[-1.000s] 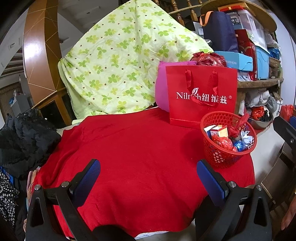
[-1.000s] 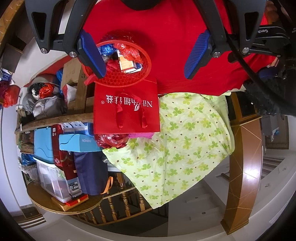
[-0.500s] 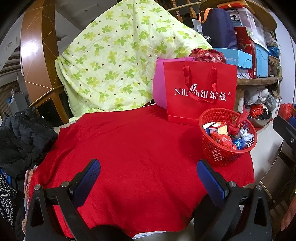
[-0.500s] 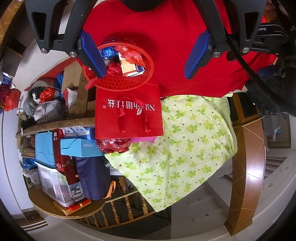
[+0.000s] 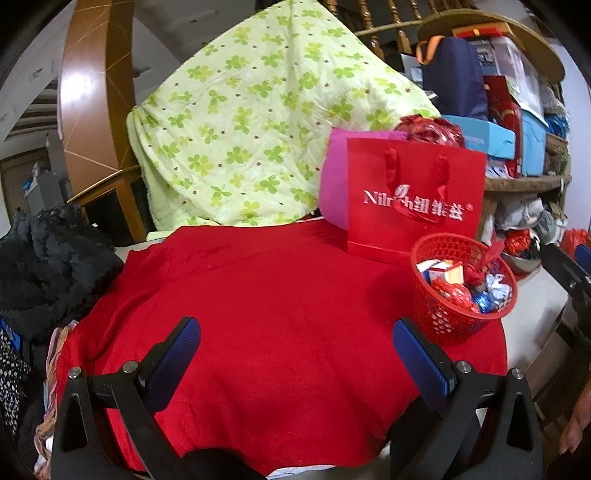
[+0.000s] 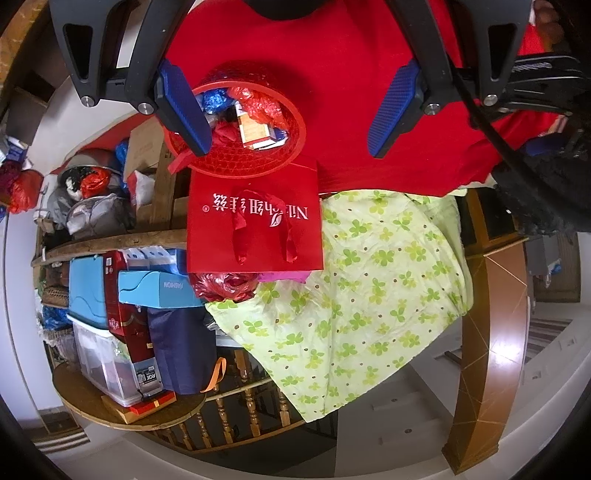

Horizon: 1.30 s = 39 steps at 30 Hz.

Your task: Collect trash

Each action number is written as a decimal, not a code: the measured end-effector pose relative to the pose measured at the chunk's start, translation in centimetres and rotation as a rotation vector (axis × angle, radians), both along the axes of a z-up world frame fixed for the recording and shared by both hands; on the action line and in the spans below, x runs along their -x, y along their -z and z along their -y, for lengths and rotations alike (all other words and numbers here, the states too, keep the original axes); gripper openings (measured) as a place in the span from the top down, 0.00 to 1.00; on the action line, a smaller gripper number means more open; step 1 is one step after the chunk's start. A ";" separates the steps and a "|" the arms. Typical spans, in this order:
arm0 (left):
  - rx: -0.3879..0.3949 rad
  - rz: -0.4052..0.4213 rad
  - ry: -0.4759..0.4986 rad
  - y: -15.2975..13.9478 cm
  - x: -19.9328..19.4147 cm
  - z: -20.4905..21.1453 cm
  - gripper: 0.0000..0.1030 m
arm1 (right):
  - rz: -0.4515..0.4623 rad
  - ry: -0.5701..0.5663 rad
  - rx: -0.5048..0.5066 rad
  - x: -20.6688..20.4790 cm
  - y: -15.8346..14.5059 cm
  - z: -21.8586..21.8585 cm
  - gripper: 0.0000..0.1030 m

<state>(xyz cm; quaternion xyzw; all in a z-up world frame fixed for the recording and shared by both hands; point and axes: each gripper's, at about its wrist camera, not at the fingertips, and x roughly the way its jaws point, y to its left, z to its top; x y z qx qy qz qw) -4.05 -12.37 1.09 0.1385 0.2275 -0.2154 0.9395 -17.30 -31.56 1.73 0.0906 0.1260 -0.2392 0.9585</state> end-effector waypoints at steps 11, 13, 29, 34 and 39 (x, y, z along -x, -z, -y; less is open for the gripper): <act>0.057 0.047 -0.056 -0.6 -0.9 -3.8 0.00 | -0.036 -0.012 0.067 -2.5 -1.5 -2.5 0.14; 0.057 0.046 -0.060 -0.6 -1.0 -4.0 0.00 | -0.034 -0.024 0.081 -2.8 -1.7 -3.2 0.14; 0.008 0.085 -0.044 -1.7 0.2 -1.3 0.00 | 0.027 -0.018 0.070 -0.8 -1.5 -2.2 0.14; -0.033 0.109 -0.001 -1.9 1.4 0.9 0.00 | 0.035 0.003 0.037 0.2 -1.0 -0.4 0.14; -0.064 0.121 0.027 -1.8 2.3 2.5 0.00 | 0.051 0.025 0.008 1.2 -0.6 1.0 0.14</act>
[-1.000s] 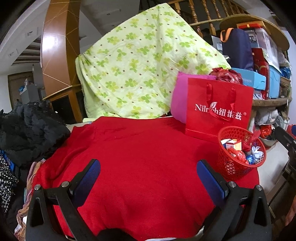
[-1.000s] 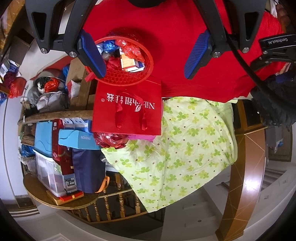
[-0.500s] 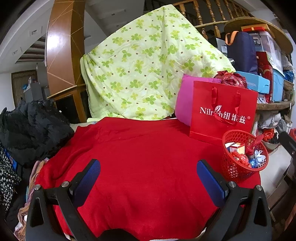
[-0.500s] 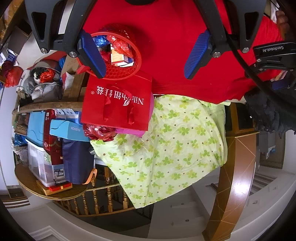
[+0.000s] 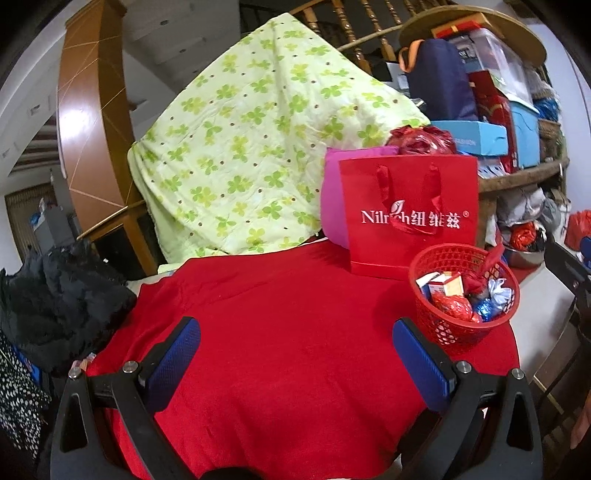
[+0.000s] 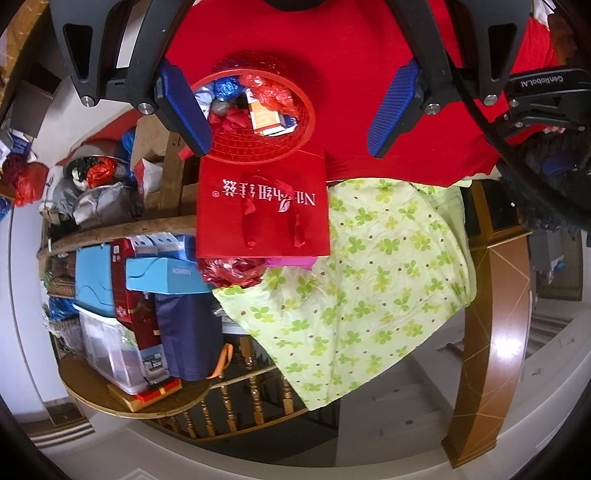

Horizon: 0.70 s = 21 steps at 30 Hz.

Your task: Collect trash

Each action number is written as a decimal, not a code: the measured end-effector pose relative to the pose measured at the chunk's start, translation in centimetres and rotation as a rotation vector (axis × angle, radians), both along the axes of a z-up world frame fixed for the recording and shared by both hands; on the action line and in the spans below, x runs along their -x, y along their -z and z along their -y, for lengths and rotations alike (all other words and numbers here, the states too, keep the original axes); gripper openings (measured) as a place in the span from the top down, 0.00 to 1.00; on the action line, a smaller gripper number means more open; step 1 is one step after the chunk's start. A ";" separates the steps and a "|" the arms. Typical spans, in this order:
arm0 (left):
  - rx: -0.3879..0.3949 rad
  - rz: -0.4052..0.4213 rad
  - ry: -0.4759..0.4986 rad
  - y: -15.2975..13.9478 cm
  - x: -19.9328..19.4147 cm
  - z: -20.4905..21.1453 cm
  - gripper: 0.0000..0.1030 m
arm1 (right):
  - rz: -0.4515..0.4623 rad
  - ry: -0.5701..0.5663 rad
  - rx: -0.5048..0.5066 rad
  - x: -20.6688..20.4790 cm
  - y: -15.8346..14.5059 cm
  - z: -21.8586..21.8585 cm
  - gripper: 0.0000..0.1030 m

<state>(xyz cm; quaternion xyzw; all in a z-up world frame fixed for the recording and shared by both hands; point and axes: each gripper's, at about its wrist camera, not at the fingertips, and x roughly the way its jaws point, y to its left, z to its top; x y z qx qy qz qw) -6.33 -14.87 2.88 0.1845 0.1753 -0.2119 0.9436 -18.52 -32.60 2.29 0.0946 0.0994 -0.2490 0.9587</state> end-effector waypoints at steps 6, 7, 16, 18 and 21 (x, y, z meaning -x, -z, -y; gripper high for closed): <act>-0.022 -0.001 0.021 0.2 0.5 1.4 0.00 | -0.002 0.003 -0.030 0.4 0.8 1.1 0.14; -0.025 -0.002 0.027 0.3 0.6 1.6 0.00 | -0.002 0.005 -0.033 0.4 0.9 1.2 0.14; -0.038 -0.010 0.078 0.8 0.7 2.6 0.00 | -0.008 0.022 -0.043 0.5 1.4 1.9 0.14; -0.035 -0.013 0.084 0.8 0.5 2.7 0.00 | -0.010 0.026 -0.043 0.4 1.5 1.9 0.14; -0.031 -0.017 0.096 1.0 0.0 2.7 0.00 | -0.013 0.033 -0.036 0.1 1.5 1.8 0.14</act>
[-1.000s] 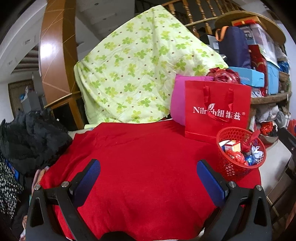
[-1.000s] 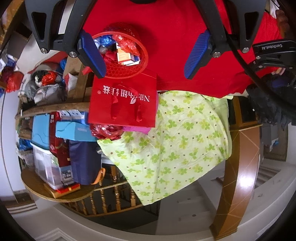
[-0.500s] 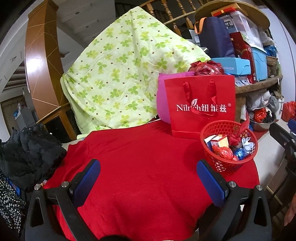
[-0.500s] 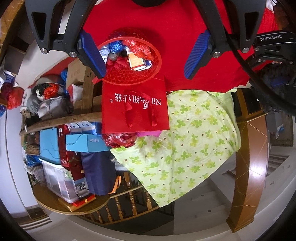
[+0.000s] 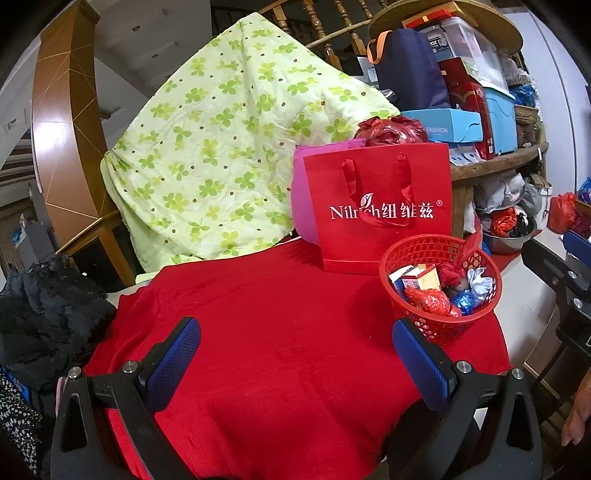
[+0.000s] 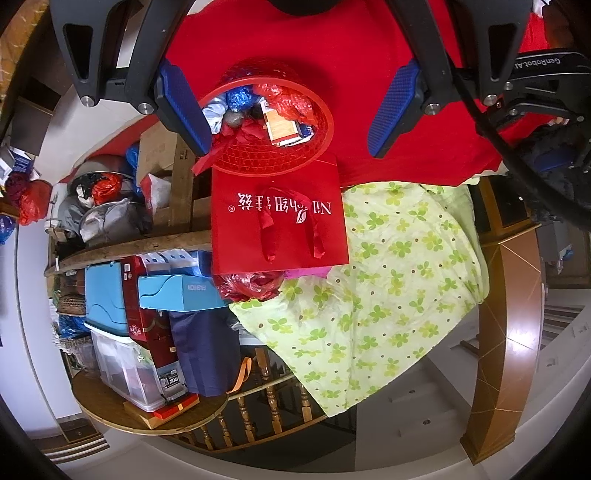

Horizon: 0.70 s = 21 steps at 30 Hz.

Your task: Collect trash

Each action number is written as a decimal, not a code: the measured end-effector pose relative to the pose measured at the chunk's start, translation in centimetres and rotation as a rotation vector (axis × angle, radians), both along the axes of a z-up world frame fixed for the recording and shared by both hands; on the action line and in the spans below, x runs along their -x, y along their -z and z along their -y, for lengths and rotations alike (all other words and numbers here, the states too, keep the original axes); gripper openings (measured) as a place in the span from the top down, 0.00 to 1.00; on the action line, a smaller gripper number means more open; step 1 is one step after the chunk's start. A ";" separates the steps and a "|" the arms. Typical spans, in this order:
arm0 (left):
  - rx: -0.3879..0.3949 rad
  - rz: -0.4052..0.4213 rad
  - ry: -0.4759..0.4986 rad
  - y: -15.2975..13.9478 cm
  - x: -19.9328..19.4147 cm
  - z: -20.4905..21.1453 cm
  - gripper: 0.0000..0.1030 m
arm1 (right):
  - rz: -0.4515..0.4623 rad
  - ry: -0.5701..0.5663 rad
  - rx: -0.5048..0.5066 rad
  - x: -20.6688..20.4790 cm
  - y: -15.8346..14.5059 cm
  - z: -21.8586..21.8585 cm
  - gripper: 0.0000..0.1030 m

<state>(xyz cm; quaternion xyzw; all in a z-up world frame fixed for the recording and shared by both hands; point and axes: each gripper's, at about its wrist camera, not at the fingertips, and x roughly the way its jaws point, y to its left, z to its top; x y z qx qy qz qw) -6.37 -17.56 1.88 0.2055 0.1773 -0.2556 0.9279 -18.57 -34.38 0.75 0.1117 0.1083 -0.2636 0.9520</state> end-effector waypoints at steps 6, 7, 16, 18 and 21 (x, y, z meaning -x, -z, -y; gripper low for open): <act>0.012 -0.015 0.011 0.0 -1.4 0.0 0.00 | 0.000 0.003 0.023 -1.1 -0.1 -0.5 0.14; 0.012 -0.015 0.010 0.0 -1.6 0.0 0.00 | -0.001 0.003 0.027 -1.3 -0.1 -0.6 0.14; 0.046 -0.017 0.022 -0.5 -3.0 0.0 0.00 | -0.014 0.010 0.035 -2.3 -0.4 -0.6 0.14; 0.077 -0.012 0.013 -0.6 -3.5 -0.5 0.00 | -0.028 0.003 0.031 -2.9 -0.3 -0.6 0.14; 0.094 -0.020 -0.011 -0.5 -5.5 -2.2 0.00 | -0.045 -0.034 0.027 -4.7 -0.3 -1.2 0.14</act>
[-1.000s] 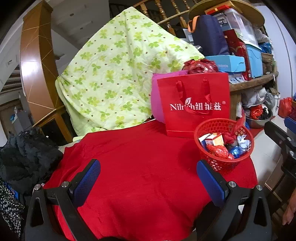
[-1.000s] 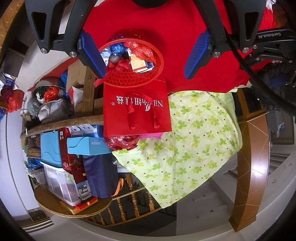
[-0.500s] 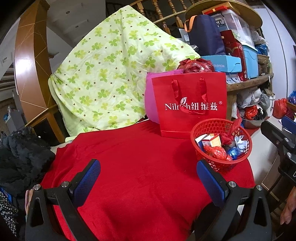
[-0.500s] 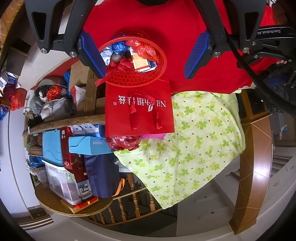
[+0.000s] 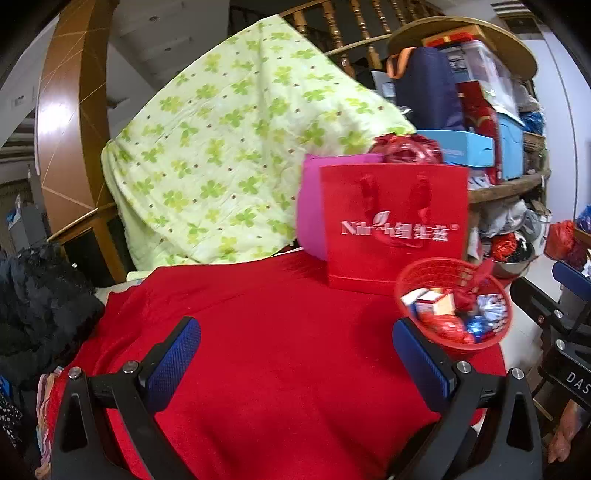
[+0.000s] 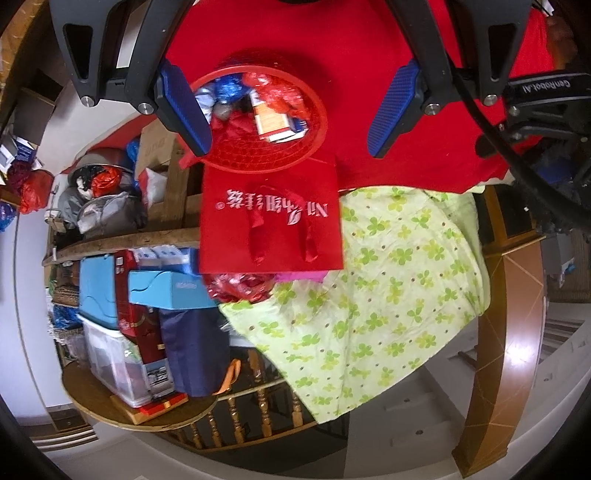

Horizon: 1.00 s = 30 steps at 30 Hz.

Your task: Collect trash

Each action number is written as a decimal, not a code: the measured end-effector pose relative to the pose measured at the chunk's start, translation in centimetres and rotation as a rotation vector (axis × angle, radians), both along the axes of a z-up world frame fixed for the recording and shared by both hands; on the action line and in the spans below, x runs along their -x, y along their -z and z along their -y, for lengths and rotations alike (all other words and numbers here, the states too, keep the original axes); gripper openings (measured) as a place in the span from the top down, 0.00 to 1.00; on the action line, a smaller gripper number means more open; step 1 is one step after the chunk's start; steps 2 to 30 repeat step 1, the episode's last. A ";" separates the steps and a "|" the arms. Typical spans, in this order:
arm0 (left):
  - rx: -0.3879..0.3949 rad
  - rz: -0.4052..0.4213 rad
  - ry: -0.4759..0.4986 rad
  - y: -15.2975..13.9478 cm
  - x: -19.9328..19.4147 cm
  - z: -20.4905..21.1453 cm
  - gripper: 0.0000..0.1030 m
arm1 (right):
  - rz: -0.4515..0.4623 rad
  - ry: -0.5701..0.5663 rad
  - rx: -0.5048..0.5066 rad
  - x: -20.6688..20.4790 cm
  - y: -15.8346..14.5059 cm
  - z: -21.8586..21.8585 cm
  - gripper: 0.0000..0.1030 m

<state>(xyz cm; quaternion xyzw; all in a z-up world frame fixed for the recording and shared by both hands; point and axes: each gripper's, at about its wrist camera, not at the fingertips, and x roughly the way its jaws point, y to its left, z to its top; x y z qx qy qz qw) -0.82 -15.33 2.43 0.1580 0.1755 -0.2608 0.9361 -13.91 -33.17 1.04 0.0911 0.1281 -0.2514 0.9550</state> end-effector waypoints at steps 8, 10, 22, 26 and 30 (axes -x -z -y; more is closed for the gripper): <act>0.005 -0.002 -0.024 0.1 -1.2 -1.0 0.00 | -0.006 -0.019 0.005 -0.8 -0.1 -0.4 0.14; 0.005 -0.002 -0.024 0.1 -1.2 -1.0 0.00 | -0.006 -0.019 0.005 -0.8 -0.1 -0.4 0.14; 0.005 -0.002 -0.024 0.1 -1.2 -1.0 0.00 | -0.006 -0.019 0.005 -0.8 -0.1 -0.4 0.14; 0.005 -0.002 -0.024 0.1 -1.2 -1.0 0.00 | -0.006 -0.019 0.005 -0.8 -0.1 -0.4 0.14; 0.005 -0.002 -0.024 0.1 -1.2 -1.0 0.00 | -0.006 -0.019 0.005 -0.8 -0.1 -0.4 0.14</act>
